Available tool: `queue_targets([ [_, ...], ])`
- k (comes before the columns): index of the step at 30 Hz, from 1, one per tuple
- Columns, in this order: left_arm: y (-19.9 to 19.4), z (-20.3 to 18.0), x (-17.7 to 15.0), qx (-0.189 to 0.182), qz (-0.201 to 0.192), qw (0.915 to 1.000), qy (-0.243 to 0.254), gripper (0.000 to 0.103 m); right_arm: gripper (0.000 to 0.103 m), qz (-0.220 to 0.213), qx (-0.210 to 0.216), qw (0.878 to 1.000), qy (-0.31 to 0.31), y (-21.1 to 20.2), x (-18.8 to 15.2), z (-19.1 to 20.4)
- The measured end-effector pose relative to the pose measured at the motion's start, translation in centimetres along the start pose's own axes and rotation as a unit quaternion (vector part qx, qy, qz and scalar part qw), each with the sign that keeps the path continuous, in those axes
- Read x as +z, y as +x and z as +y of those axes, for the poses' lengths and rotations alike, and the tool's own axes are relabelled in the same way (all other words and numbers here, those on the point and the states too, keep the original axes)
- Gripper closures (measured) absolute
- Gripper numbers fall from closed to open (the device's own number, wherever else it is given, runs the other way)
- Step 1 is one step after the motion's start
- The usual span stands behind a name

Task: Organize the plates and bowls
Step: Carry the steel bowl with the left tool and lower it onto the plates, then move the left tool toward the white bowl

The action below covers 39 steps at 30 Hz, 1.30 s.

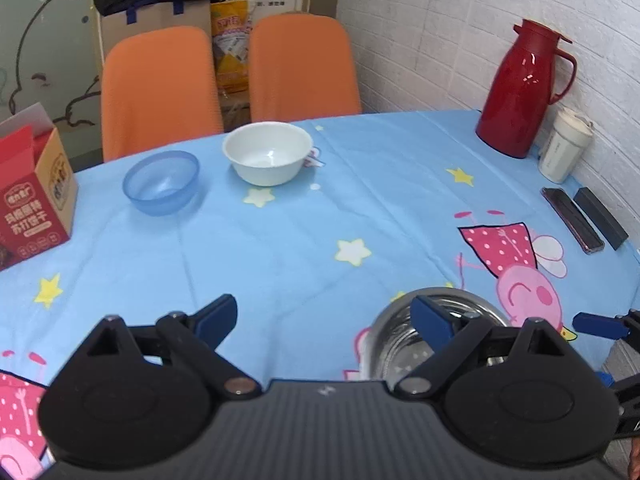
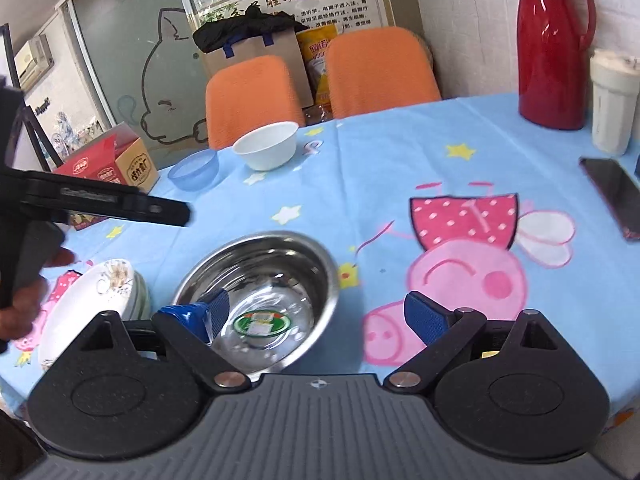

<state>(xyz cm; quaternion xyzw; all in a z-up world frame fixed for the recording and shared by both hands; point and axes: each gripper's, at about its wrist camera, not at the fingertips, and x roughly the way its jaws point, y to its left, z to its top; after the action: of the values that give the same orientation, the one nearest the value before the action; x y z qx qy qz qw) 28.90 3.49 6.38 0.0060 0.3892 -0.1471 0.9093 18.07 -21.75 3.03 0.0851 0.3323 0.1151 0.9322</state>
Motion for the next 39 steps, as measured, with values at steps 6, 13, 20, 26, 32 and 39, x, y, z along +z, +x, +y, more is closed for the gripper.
queue_targets([
  [6, -0.1, 4.7, 0.8, 0.042, 0.006, 0.9989, -0.022, 0.011, 0.021, 0.003, 0.000, 1.000, -0.011, 1.2, 2.3, -1.2],
  [13, 2.4, 8.2, 6.3, 0.049, -0.005, 0.9981, -0.037, 0.011, 0.021, 0.011, 0.020, 0.999, -0.048, 5.7, 7.9, 0.0],
  [20, 9.9, 9.8, 14.5, 0.028, -0.005, 0.9992, -0.028, 0.007, 0.021, 0.040, 0.046, 0.991, -0.116, 13.9, 14.8, 3.3],
  [26, 19.0, 10.3, 17.6, 0.020, 0.039, 0.9990, -0.011, 0.006, 0.021, 0.080, 0.063, 0.982, -0.161, 22.3, 16.0, 5.4],
  [32, 23.8, 10.2, 18.1, 0.019, 0.063, 0.9977, 0.016, 0.006, 0.021, 0.109, 0.062, 0.978, -0.169, 27.8, 15.8, 6.2],
  [39, 25.7, 10.5, 17.6, 0.013, 0.074, 0.9971, 0.013, 0.006, 0.021, 0.113, 0.063, 0.977, -0.172, 29.3, 15.7, 6.6],
])
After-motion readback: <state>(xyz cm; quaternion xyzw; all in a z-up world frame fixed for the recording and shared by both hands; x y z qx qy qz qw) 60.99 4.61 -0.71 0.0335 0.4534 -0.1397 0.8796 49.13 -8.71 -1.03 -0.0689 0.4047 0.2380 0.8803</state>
